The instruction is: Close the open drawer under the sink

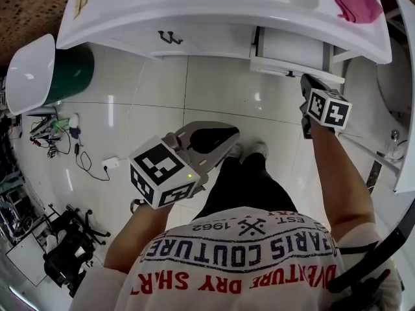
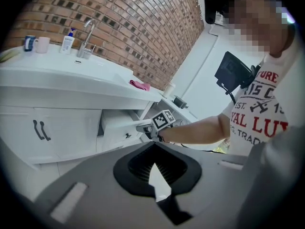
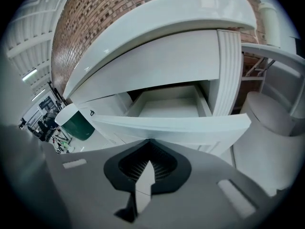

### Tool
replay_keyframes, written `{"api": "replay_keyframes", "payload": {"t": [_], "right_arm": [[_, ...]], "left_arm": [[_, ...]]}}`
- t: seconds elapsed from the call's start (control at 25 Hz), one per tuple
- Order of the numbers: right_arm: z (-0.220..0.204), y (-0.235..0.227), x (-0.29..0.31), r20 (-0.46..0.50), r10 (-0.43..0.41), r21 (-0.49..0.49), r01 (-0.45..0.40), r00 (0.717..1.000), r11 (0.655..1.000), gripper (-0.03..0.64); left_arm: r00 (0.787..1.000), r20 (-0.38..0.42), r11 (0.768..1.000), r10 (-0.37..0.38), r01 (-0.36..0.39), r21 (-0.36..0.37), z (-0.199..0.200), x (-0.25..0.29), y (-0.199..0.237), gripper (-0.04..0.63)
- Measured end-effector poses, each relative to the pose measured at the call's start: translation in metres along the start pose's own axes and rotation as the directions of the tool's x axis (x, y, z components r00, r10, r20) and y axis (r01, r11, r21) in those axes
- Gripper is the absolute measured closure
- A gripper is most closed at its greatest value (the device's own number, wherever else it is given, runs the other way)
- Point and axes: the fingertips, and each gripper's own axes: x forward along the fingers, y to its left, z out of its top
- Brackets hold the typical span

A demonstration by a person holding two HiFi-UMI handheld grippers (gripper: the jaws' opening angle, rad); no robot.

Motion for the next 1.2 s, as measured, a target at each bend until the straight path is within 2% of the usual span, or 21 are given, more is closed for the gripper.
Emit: {"api": "replay_keyframes", "payload": {"t": [0.56, 0.96, 1.04, 1.2], "right_arm": [[0.072, -0.017, 0.041, 0.037, -0.019, 0.011, 0.018, 0.999, 1.0, 0.609], [0.087, -0.02, 0.047, 0.021, -0.04, 0.024, 0.039, 0.999, 0.999, 0.609], [0.086, -0.02, 0.047, 0.025, -0.044, 0.003, 0.044, 0.999, 0.999, 0.609], [0.089, -0.01, 0.037, 0.049, -0.008, -0.021, 0.009, 0.999, 1.0, 0.609]], "left_arm": [[0.999, -0.016, 0.999, 0.034, -0.035, -0.029, -0.011, 0.001, 0.013, 0.614], [0.999, -0.035, 0.999, 0.034, -0.035, -0.035, -0.016, -0.003, 0.015, 0.614], [0.999, -0.027, 0.999, 0.037, -0.038, -0.032, -0.016, -0.006, 0.016, 0.614], [0.999, -0.02, 0.999, 0.028, -0.028, -0.015, -0.017, -0.011, 0.011, 0.613]]}}
